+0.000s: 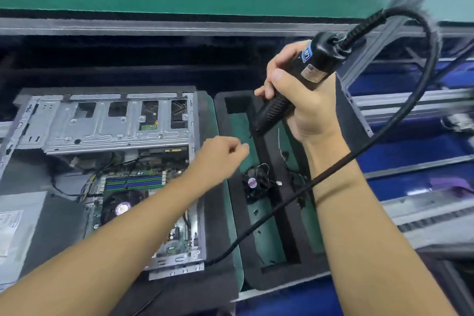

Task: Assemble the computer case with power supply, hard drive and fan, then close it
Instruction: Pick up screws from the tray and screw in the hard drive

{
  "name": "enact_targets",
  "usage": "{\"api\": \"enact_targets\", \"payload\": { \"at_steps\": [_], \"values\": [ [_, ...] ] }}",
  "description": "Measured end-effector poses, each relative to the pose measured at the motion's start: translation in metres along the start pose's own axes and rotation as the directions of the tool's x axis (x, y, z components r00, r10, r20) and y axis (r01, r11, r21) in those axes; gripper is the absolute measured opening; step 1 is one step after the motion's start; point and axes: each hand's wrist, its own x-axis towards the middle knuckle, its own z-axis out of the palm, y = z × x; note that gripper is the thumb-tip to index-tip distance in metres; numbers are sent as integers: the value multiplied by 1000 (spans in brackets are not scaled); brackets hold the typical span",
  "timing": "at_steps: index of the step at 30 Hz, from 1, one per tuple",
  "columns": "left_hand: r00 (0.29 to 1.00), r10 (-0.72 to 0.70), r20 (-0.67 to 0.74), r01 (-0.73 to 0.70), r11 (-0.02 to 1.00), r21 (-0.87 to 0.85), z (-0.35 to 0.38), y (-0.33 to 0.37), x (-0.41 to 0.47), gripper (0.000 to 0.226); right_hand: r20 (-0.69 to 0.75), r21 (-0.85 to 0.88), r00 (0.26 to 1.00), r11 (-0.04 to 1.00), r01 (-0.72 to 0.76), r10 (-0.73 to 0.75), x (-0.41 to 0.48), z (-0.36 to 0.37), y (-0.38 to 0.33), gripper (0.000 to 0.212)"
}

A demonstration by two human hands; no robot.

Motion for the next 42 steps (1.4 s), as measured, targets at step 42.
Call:
{"api": "enact_targets", "payload": {
  "at_steps": [42],
  "values": [
    [715,-275,643,-594,247,766,238,-86,4,37,-159,0,977,990,-141,140,-97,-120,13,22]
  ]
}}
